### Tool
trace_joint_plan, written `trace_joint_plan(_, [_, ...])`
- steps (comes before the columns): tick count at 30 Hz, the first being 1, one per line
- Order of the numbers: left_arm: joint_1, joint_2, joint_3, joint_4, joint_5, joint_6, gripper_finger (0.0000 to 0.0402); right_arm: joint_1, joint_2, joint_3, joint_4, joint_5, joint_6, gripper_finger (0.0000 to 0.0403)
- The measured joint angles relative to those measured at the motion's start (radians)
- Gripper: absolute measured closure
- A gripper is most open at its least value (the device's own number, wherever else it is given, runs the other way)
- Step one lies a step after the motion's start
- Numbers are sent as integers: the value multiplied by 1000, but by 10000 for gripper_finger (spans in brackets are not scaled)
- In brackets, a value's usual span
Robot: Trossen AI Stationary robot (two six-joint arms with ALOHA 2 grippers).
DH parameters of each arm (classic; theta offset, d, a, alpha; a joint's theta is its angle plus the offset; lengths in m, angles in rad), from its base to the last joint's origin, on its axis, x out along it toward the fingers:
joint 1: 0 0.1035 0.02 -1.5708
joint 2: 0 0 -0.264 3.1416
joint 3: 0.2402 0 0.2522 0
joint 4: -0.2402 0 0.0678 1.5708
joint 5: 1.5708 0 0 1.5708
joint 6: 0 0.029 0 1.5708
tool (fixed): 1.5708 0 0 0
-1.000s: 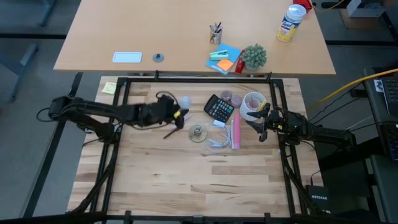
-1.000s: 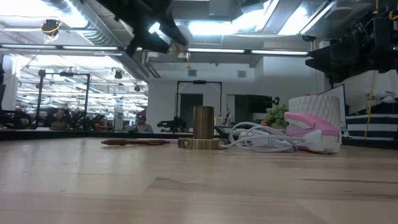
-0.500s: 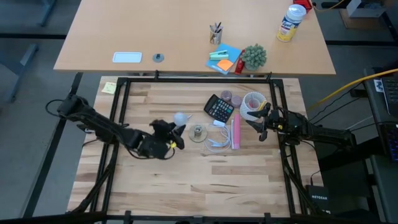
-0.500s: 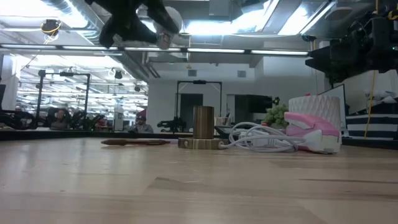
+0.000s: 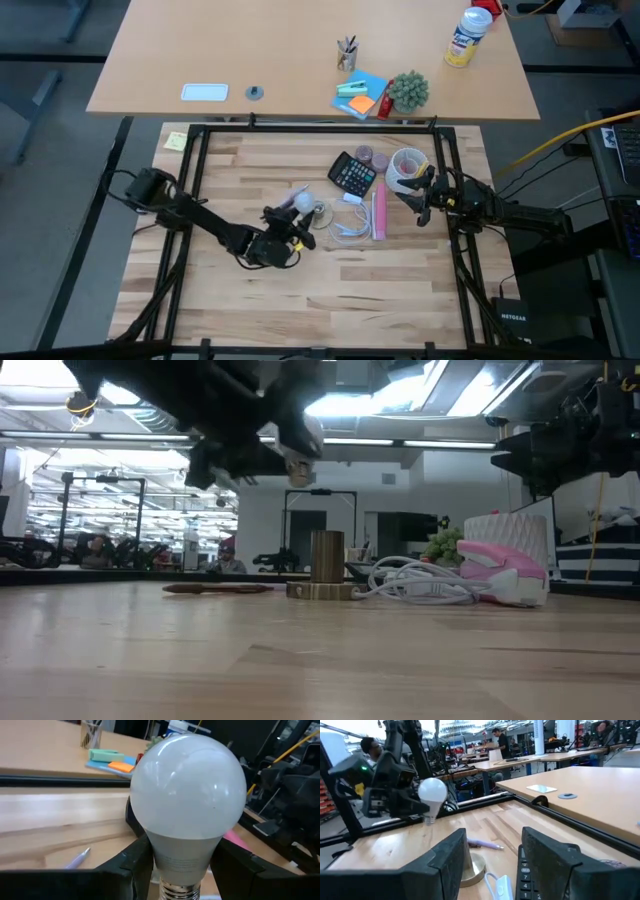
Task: Screw lightbulb
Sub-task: Insert the lightbulb into the gold lamp
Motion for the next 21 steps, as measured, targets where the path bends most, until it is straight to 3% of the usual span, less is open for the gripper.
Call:
trace_joint_plan(8, [65, 55, 0, 212, 8, 258, 240, 0, 0, 0, 64, -1, 25, 205])
trace_joint_plan(12, [108, 109, 1, 327, 65, 292, 240, 0, 24, 0, 130, 6, 26, 205])
trace_joint_plan(21, [168, 274, 58, 597, 156, 459, 240, 0, 185, 0, 252, 71, 28, 205])
